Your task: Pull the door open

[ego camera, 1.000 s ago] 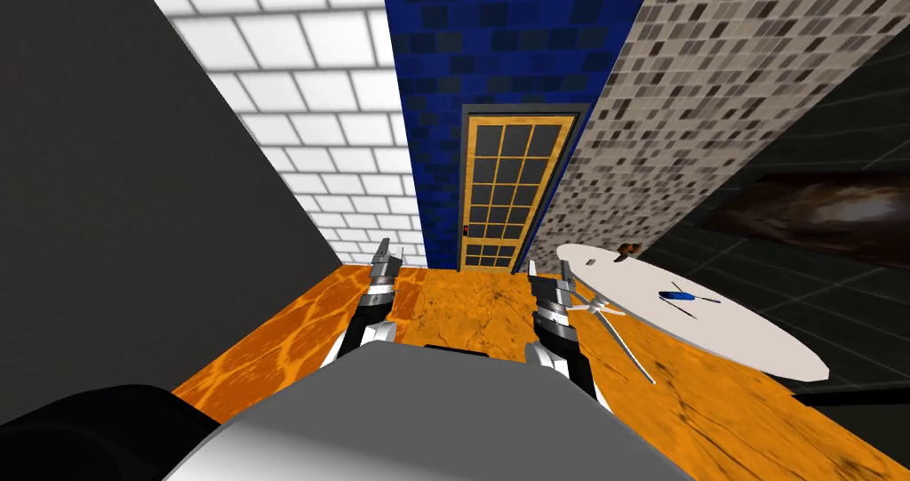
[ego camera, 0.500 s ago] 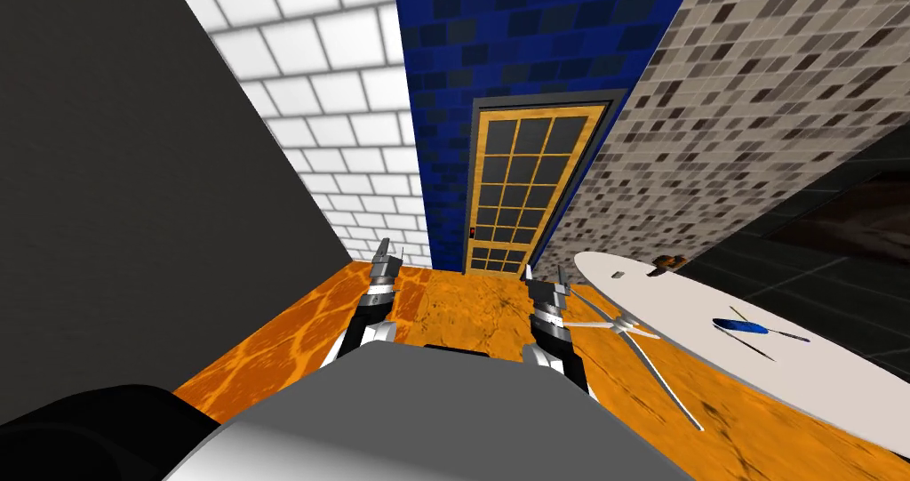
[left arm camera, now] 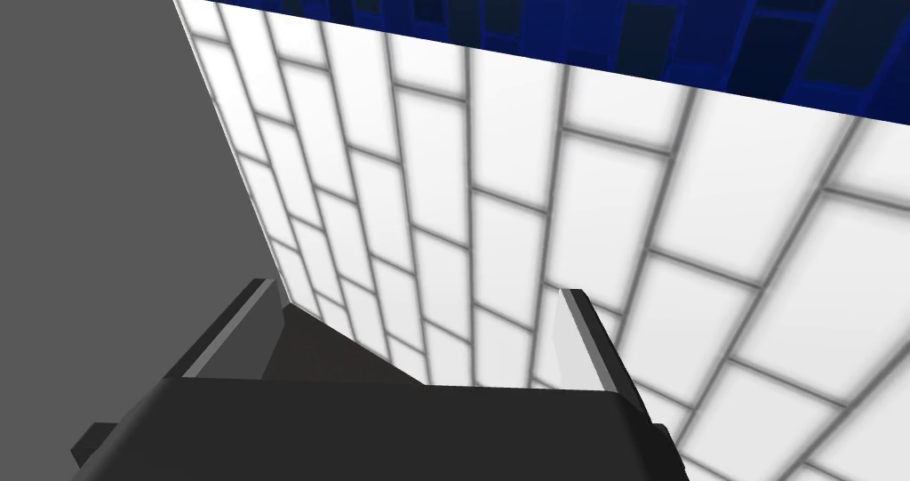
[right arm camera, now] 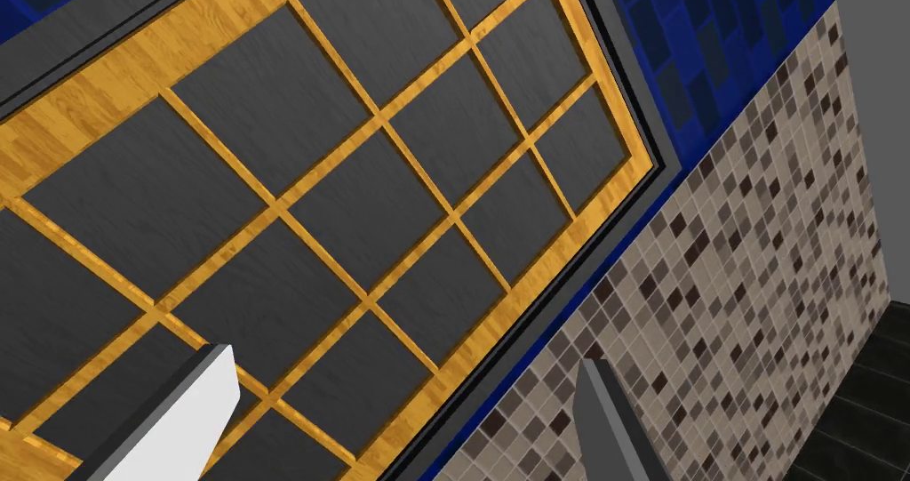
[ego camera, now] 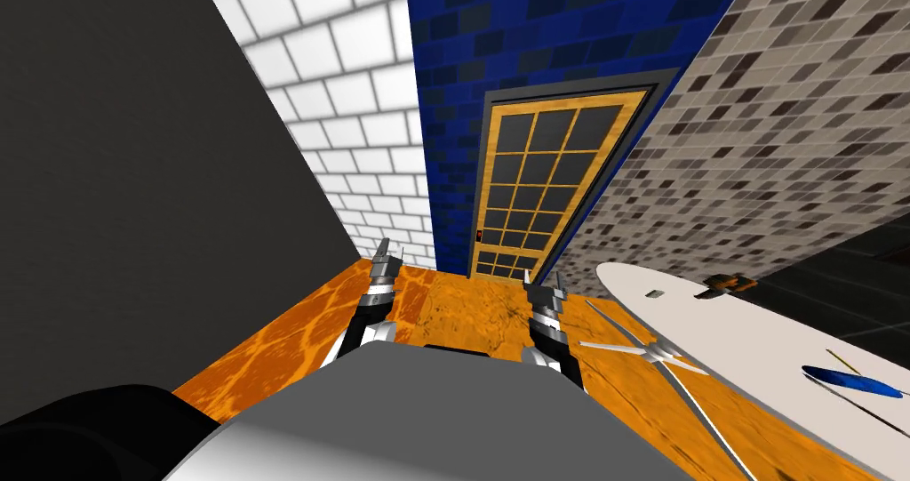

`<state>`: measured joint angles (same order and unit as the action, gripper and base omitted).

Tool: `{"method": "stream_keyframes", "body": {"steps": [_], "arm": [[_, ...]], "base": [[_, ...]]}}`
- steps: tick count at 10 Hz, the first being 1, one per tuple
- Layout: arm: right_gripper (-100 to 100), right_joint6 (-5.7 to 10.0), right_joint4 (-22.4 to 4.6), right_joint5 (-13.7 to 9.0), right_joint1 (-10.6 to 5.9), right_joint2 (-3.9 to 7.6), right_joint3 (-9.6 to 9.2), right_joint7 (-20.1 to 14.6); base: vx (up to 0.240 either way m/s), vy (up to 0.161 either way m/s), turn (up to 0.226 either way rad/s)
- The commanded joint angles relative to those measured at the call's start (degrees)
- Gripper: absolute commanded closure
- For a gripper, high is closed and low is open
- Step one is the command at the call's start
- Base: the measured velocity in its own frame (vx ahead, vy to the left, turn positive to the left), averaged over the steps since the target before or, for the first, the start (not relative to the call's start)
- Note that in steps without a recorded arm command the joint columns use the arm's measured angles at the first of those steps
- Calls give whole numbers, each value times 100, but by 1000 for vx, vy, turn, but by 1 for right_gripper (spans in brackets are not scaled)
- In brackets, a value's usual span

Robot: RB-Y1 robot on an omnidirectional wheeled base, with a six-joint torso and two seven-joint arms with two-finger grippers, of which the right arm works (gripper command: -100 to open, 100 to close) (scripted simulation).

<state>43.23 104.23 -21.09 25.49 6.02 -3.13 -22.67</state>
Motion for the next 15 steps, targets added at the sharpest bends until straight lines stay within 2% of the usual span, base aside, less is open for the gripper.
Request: {"method": "stream_keyframes", "body": {"steps": [1,15], "arm": [[-100,46,-163,-135,-23,16,-39,-175],[-100,509,-1863,-1369,-382,246,-256,-1729]], "base": [[106,10,133],[105,-7,146]]}}
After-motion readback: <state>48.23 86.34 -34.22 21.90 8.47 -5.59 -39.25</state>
